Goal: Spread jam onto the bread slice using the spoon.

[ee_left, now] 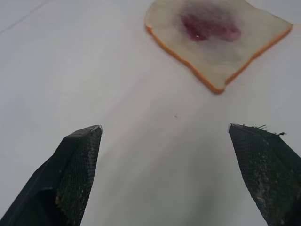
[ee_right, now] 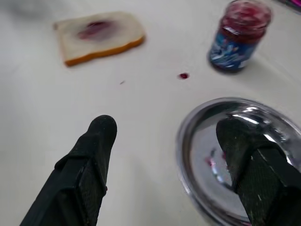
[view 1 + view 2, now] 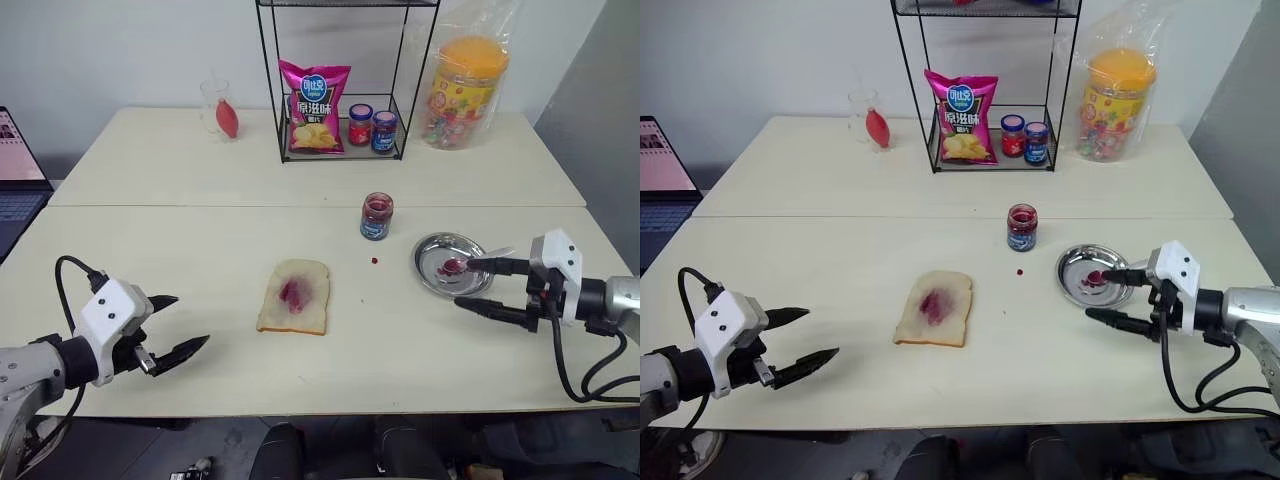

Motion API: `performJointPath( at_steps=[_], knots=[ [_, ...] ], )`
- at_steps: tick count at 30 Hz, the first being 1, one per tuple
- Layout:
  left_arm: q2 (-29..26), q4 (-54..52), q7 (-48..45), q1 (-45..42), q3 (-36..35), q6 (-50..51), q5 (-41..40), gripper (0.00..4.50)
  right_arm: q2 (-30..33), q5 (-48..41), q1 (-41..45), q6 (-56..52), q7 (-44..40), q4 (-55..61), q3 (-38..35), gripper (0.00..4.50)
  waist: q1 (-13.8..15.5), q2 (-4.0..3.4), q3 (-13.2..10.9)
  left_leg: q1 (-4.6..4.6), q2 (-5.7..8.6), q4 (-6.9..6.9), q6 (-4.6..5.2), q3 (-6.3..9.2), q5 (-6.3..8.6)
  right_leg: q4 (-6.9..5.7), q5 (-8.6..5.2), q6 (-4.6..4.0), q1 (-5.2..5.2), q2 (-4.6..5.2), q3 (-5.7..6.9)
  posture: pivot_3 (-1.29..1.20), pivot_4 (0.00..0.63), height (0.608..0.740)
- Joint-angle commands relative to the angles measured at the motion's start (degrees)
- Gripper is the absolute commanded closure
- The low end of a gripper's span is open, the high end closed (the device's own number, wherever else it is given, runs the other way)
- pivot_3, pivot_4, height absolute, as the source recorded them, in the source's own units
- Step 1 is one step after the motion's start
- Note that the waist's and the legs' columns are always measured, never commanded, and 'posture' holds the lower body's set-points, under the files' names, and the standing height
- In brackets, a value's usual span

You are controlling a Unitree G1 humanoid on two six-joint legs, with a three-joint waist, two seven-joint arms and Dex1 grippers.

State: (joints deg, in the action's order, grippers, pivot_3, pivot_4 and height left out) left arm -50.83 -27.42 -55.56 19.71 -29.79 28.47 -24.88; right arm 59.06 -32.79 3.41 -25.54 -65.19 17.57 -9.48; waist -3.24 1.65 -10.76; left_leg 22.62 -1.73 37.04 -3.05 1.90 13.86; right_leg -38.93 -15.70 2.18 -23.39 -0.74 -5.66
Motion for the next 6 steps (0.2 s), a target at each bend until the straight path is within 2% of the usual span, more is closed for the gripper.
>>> performJointPath(
  at_steps=[1, 6],
  knots=[
    [0.09, -2.69, -0.25, -0.55, -1.81, -0.20, -1.97, 0.00, 1.43, -0.17, -0.50, 0.61, -2.85, 2.09, -1.08, 0.80, 0.01, 0.00, 0.00, -0.01, 0.00, 0.00, 0.00, -0.01, 0.00, -0.01, 0.00, -0.01, 0.01, 0.00, -0.01, 0.00, 0.150, 0.740],
    [-0.06, -1.87, 0.33, -3.00, 0.05, -0.51, -2.47, 0.00, 0.73, 1.12, -0.85, 1.15, -2.65, 2.73, -0.39, 0.80, 0.00, 0.00, 0.00, -0.03, 0.00, -0.01, 0.00, -0.02, 0.00, -0.01, 0.01, 0.02, 0.02, -0.02, 0.00, 0.00, 0.150, 0.740]
  ],
)
